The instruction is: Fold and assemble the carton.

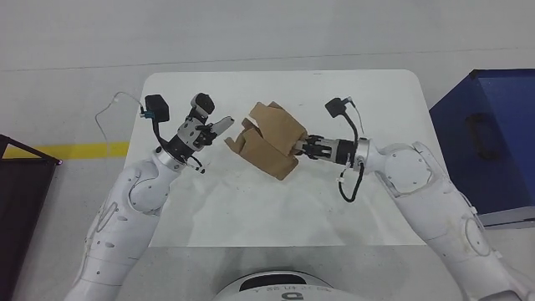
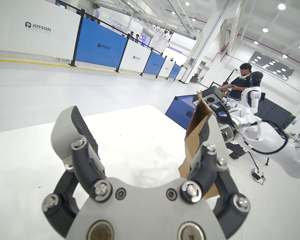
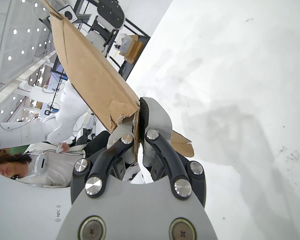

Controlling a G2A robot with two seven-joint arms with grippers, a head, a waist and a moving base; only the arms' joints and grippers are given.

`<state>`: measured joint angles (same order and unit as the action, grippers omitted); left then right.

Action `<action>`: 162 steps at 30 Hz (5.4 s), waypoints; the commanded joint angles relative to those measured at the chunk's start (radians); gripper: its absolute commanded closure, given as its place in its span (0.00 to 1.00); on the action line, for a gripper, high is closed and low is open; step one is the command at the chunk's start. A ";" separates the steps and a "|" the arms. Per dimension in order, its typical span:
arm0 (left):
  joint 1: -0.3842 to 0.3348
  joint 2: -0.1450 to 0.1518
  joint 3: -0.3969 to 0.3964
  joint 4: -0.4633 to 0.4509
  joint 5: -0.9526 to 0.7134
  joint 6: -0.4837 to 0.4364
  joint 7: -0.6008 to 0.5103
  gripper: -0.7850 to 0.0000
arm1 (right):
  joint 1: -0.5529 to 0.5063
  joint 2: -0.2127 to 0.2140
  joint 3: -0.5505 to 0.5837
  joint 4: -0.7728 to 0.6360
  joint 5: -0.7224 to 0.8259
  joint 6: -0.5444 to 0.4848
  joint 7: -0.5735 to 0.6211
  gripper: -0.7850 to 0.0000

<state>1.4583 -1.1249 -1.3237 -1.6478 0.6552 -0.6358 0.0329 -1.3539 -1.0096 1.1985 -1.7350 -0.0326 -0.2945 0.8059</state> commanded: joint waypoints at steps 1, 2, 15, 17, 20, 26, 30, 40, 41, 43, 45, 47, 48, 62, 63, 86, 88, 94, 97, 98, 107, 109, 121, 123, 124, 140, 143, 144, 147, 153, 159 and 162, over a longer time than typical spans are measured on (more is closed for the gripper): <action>0.000 0.000 0.000 0.000 0.000 0.000 0.000 0.00 | -0.034 0.005 0.030 0.002 0.016 -0.019 -0.015 1.00; 0.000 0.000 0.000 0.000 0.000 0.000 0.000 0.00 | -0.050 0.008 0.045 0.002 0.016 -0.027 -0.021 1.00; 0.026 0.005 0.035 -0.017 -0.006 -0.132 -0.081 0.00 | -0.122 0.016 0.102 0.030 0.072 -0.105 -0.042 1.00; 0.021 0.004 0.037 0.007 -0.035 -0.115 -0.104 0.00 | -0.126 0.017 0.108 0.024 0.070 -0.119 -0.053 1.00; 0.012 0.002 0.054 0.039 -0.161 -0.119 -0.144 0.01 | -0.132 0.018 0.114 0.013 0.058 -0.128 -0.066 1.00; -0.024 -0.002 0.096 0.079 -0.466 -0.092 -0.269 0.06 | -0.137 0.017 0.105 -0.019 0.011 -0.120 -0.080 1.00; -0.045 -0.003 0.118 0.093 -0.439 -0.110 -0.321 0.14 | -0.139 0.017 0.101 -0.034 -0.005 -0.112 -0.087 1.00; -0.069 -0.007 0.146 0.112 -0.459 -0.149 -0.346 0.49 | -0.143 0.018 0.103 -0.046 -0.003 -0.111 -0.080 1.00; -0.071 -0.008 0.146 0.113 -0.460 -0.149 -0.346 0.53 | -0.143 0.018 0.103 -0.047 -0.002 -0.111 -0.079 1.00; -0.073 -0.008 0.146 0.115 -0.460 -0.150 -0.345 0.57 | -0.143 0.018 0.102 -0.049 -0.003 -0.110 -0.078 1.00; -0.074 -0.008 0.147 0.115 -0.459 -0.153 -0.344 0.61 | -0.143 0.018 0.100 -0.050 -0.004 -0.112 -0.077 1.00; -0.075 -0.008 0.147 0.116 -0.459 -0.154 -0.345 0.63 | -0.145 0.018 0.098 -0.052 -0.006 -0.112 -0.077 1.00; -0.076 -0.009 0.148 0.115 -0.456 -0.155 -0.346 0.64 | -0.147 0.018 0.096 -0.055 -0.008 -0.114 -0.074 1.00; -0.075 -0.009 0.140 0.096 -0.375 -0.140 -0.323 1.00 | -0.165 0.024 0.104 -0.112 -0.068 -0.114 -0.069 1.00; -0.075 -0.009 0.141 0.094 -0.371 -0.140 -0.320 1.00 | -0.169 0.024 0.108 -0.118 -0.072 -0.112 -0.072 0.89; -0.091 -0.044 0.153 0.067 -0.319 -0.003 -0.064 1.00 | -0.153 -0.017 -0.023 0.067 0.627 -0.318 -0.011 0.07; -0.087 -0.045 0.153 0.063 -0.318 0.004 -0.065 1.00 | -0.112 -0.028 -0.058 0.100 0.632 -0.320 -0.015 0.07; -0.071 -0.046 0.151 0.048 -0.339 0.006 -0.084 1.00 | -0.043 -0.050 -0.117 0.170 0.635 -0.331 -0.029 0.06; -0.067 -0.046 0.146 0.045 -0.344 0.003 -0.096 1.00 | -0.033 -0.056 -0.121 0.198 0.654 -0.346 -0.037 0.07; -0.065 -0.046 0.144 0.044 -0.347 -0.001 -0.100 1.00 | -0.033 -0.057 -0.116 0.210 0.657 -0.352 -0.045 0.08; -0.060 -0.047 0.146 0.042 -0.380 -0.018 -0.153 1.00 | -0.028 -0.066 -0.102 0.256 0.733 -0.407 -0.015 0.19; -0.060 -0.047 0.148 0.043 -0.388 -0.017 -0.165 1.00 | -0.020 -0.070 -0.108 0.260 0.736 -0.406 -0.010 0.22; -0.072 -0.052 0.169 0.068 -0.375 -0.018 -0.215 1.00 | 0.012 -0.086 -0.120 0.282 0.706 -0.434 0.005 0.51; -0.075 -0.052 0.172 0.071 -0.352 -0.035 -0.217 1.00 | 0.011 -0.087 -0.116 0.283 0.694 -0.431 0.000 0.59; -0.076 -0.052 0.174 0.072 -0.340 -0.049 -0.220 1.00 | 0.011 -0.087 -0.113 0.283 0.689 -0.429 -0.003 0.60; -0.058 -0.049 0.151 0.081 -0.251 -0.142 -0.184 0.00 | -0.007 -0.093 -0.090 0.267 0.694 -0.399 0.003 1.00; -0.035 -0.042 0.144 0.073 -0.258 -0.216 -0.204 0.00 | -0.011 -0.094 -0.089 0.258 0.680 -0.396 -0.001 1.00; -0.028 -0.040 0.143 0.070 -0.258 -0.241 -0.218 0.00 | -0.013 -0.095 -0.090 0.255 0.677 -0.395 -0.002 1.00; -0.019 -0.033 0.139 0.061 -0.209 -0.273 -0.270 0.00 | -0.015 -0.097 -0.093 0.240 0.681 -0.396 0.002 1.00; -0.027 -0.035 0.148 0.037 -0.021 -0.222 -0.249 0.00 | -0.018 -0.104 -0.115 0.199 0.735 -0.390 0.052 1.00; -0.029 -0.043 0.163 0.040 0.080 -0.147 -0.161 0.00 | -0.017 -0.111 -0.138 0.188 0.852 -0.375 0.154 1.00; -0.030 -0.044 0.163 0.046 0.081 -0.134 -0.144 0.00 | -0.012 -0.116 -0.154 0.193 0.918 -0.363 0.208 1.00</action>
<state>1.4282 -1.1684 -1.1599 -1.6045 0.7390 -0.7745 -0.1156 -1.3682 -1.1244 1.0476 -1.5461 0.8628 -0.6598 0.9957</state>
